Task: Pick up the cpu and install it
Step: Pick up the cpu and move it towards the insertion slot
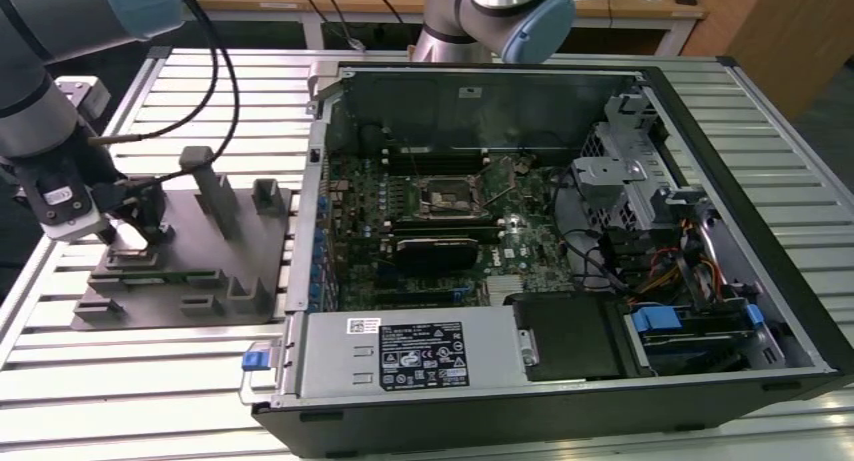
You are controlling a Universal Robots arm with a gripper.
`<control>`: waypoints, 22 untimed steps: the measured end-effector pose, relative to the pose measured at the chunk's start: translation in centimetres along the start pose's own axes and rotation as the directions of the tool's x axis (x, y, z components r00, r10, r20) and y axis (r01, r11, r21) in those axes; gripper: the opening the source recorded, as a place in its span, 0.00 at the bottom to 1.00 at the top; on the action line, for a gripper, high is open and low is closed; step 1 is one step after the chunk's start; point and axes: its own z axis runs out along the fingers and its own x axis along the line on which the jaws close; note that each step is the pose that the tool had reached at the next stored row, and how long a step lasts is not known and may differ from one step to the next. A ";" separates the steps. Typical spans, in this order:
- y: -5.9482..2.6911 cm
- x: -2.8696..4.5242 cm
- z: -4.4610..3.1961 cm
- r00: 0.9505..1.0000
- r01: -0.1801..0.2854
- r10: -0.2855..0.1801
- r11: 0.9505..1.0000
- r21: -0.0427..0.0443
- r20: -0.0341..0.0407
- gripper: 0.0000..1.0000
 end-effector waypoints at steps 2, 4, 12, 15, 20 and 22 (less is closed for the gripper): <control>0.03 -0.01 -0.56 1.000 0.000 0.000 1.000 0.000 0.000 0.54; 0.06 -0.02 -1.16 1.000 0.000 0.000 1.000 0.000 0.000 0.54; 0.19 -0.04 -3.66 1.000 0.000 0.000 1.000 0.000 0.000 0.54; 0.23 -0.06 -4.52 1.000 0.000 0.000 1.000 0.000 0.000 0.54; 0.30 -0.07 -5.90 1.000 0.000 0.000 1.000 0.000 0.000 0.54; 0.33 -0.08 -6.45 1.000 0.000 0.000 1.000 0.000 0.000 0.54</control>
